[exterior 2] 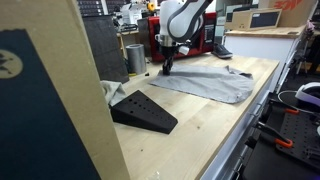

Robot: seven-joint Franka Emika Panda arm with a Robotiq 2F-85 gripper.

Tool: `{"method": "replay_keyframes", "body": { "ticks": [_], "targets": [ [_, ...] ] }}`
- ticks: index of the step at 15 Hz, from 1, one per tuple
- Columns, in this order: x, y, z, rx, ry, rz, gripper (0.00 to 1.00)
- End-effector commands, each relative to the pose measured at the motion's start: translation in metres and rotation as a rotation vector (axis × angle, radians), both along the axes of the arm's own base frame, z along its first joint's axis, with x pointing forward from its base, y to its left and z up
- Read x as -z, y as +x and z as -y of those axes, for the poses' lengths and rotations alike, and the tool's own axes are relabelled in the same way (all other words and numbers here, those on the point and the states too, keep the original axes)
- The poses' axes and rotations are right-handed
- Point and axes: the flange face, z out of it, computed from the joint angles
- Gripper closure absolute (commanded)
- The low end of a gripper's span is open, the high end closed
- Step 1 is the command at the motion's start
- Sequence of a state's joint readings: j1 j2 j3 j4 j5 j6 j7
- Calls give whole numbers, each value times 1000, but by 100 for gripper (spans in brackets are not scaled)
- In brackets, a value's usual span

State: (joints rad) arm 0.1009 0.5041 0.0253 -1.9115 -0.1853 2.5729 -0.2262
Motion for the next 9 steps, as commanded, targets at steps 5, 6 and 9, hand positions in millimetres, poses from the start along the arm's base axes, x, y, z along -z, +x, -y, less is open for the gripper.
{"method": "replay_keyframes", "body": {
  "ticks": [5, 6, 9],
  "targets": [
    [-26, 10, 1, 42, 36, 29, 57],
    [-36, 3, 5, 58, 42, 24, 50],
    [-54, -20, 17, 117, 71, -9, 28]
  ]
}}
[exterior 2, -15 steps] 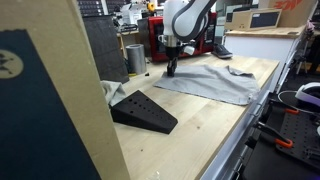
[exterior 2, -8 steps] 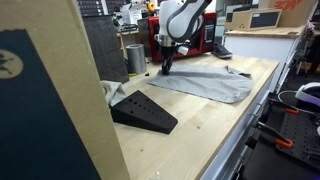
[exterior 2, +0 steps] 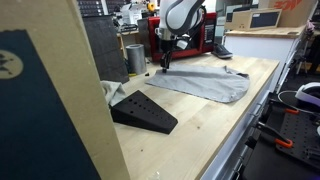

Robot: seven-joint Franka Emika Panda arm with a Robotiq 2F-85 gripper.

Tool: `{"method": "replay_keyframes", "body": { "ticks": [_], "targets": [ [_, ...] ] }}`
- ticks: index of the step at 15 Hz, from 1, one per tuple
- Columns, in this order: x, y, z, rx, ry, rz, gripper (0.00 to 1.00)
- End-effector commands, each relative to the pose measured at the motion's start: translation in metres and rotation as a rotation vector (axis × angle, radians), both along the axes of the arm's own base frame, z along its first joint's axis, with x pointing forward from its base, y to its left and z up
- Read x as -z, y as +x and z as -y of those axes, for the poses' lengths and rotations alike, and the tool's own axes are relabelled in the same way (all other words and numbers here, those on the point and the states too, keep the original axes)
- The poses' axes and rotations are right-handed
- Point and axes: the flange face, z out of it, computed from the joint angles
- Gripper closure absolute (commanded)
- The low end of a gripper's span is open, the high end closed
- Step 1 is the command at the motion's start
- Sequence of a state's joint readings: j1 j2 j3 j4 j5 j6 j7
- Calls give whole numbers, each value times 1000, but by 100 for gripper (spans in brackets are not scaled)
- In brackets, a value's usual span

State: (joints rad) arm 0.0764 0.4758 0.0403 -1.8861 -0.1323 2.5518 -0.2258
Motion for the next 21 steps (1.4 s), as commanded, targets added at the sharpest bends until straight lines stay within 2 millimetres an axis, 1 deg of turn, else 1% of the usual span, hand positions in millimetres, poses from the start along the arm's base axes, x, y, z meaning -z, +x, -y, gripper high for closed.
{"method": "replay_keyframes", "body": {
  "ticks": [1, 3, 4, 5, 7, 12, 14, 16, 18, 21],
  "targets": [
    [-31, -41, 15, 84, 40, -60, 19],
    [-34, -61, 25, 137, 52, -100, 5],
    [-34, -71, 32, 172, 60, -119, 0],
    [-33, -81, 38, 208, 69, -134, 0],
    [-28, -98, 58, 321, 96, -148, 0],
    [-15, -134, 120, 594, 136, -168, 0],
    [-12, -150, 138, 701, 138, -191, 0],
    [-9, -162, 150, 778, 139, -219, 0],
    [-6, -172, 158, 841, 138, -246, 0],
    [-3, -183, 163, 905, 137, -287, 0]
  ]
}}
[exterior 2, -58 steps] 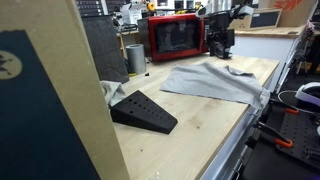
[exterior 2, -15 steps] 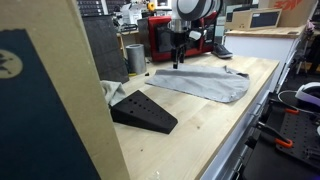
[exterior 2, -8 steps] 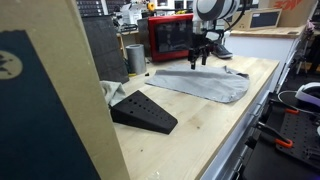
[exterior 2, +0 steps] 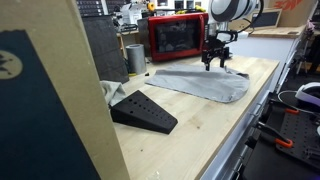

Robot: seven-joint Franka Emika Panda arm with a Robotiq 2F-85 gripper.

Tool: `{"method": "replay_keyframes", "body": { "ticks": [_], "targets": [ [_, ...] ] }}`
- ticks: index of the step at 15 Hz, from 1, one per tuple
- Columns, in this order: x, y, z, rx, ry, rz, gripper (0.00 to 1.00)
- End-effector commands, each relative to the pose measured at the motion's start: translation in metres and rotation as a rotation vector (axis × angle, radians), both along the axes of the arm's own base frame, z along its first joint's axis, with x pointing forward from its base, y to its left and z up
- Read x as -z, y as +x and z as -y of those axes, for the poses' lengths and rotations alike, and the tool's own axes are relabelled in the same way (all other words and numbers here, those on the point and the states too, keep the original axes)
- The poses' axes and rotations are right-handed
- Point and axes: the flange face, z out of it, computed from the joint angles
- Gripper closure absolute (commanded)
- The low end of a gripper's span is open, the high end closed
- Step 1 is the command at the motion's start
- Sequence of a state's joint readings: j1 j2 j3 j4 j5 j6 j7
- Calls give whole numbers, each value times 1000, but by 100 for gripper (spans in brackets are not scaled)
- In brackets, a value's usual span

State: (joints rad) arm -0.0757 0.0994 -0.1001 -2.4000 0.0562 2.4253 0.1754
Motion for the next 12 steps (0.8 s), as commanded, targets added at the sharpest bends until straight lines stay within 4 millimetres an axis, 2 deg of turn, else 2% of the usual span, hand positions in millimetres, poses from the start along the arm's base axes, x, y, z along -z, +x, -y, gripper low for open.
{"method": "replay_keyframes", "body": {
  "ticks": [1, 5, 12],
  "targets": [
    [-7, -18, 3, 90, 21, -46, 0],
    [-4, -30, 11, 148, 23, -105, 0],
    [4, -54, 43, 241, 13, -185, 0]
  ]
}}
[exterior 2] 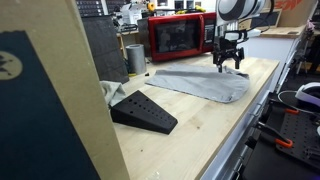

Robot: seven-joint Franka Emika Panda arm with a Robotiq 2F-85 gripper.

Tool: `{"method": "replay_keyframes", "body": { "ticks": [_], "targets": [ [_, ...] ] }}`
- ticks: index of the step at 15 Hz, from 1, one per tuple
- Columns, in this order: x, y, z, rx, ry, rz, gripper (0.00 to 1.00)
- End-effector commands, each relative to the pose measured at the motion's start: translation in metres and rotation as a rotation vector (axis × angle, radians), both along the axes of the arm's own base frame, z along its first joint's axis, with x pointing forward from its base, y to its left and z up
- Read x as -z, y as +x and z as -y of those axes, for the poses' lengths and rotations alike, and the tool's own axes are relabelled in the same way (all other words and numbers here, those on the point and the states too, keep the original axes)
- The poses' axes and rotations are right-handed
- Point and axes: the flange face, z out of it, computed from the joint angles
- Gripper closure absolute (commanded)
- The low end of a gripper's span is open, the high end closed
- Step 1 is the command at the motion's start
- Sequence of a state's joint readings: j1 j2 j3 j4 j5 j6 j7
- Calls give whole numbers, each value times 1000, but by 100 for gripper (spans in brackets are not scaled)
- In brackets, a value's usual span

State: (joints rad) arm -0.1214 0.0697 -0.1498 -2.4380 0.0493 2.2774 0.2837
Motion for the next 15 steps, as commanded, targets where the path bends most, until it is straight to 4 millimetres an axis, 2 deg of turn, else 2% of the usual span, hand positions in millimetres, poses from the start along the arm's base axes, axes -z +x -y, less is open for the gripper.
{"method": "replay_keyframes", "body": {
  "ticks": [1, 7, 15],
  "targets": [
    [-5, -18, 10, 53, -11, -37, 0],
    [1, -29, 22, 42, -48, -76, 0],
    [-7, -41, 21, -41, -148, -150, 0]
  ]
}}
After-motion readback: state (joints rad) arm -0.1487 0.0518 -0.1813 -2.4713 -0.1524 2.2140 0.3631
